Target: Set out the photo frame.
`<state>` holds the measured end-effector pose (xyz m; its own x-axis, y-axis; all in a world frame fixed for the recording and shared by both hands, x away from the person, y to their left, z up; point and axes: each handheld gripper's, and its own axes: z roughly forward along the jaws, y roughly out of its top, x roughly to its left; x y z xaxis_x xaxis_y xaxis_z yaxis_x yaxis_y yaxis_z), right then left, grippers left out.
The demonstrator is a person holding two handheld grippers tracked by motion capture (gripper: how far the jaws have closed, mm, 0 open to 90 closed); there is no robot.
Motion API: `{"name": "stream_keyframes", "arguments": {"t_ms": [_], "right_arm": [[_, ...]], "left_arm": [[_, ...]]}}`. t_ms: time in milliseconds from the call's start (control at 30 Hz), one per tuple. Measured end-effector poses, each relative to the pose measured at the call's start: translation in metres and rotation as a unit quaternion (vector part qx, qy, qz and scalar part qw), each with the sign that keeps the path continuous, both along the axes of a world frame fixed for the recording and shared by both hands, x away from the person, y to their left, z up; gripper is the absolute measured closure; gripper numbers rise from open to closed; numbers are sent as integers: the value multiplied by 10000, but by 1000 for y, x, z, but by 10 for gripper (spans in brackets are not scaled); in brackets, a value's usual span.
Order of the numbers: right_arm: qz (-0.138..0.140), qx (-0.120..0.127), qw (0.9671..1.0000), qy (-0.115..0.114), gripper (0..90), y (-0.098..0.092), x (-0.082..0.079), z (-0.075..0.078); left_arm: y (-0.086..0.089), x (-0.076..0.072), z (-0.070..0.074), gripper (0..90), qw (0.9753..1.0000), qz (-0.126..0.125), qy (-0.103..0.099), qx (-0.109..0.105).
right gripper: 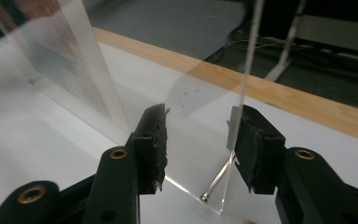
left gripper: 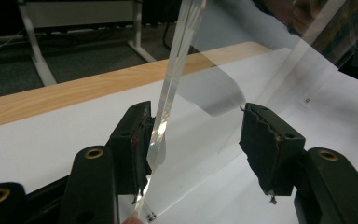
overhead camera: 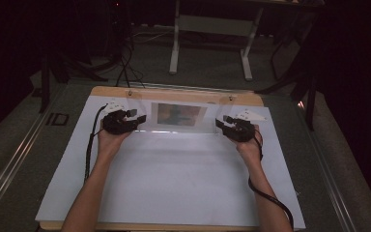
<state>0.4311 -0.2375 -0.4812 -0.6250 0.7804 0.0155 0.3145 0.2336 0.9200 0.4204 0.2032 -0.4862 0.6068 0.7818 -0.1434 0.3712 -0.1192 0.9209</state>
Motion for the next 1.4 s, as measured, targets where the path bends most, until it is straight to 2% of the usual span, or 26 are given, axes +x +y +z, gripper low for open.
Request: {"name": "stream_keyframes", "arguments": {"t_ms": [133,400,567,800,1000,1167,1400], "right_arm": [[-88,-142,9998,-63,546,4,-1,0],[-150,-112,9998,-95,539,6,2,-1],[-272,-189,9993,-144,532,9,1,-2],[-414,-203,9988,-164,524,13,2,-2],[-488,-172,9986,-139,525,15,6,-1],[-523,-225,9983,-80,525,16,9,1],[-517,-419,9977,-81,527,16,5,4]], "left_arm": [[-1,1,-1,442,10000,35,-70,37],[-4,1,-2,440,9997,155,-161,63],[-9,0,-4,429,9987,341,-303,225],[-13,1,-6,414,9977,512,-380,218],[-18,5,-4,396,9968,672,-353,264],[-21,8,-1,386,9962,782,-230,302],[-22,5,1,388,9964,736,-204,356]]}}
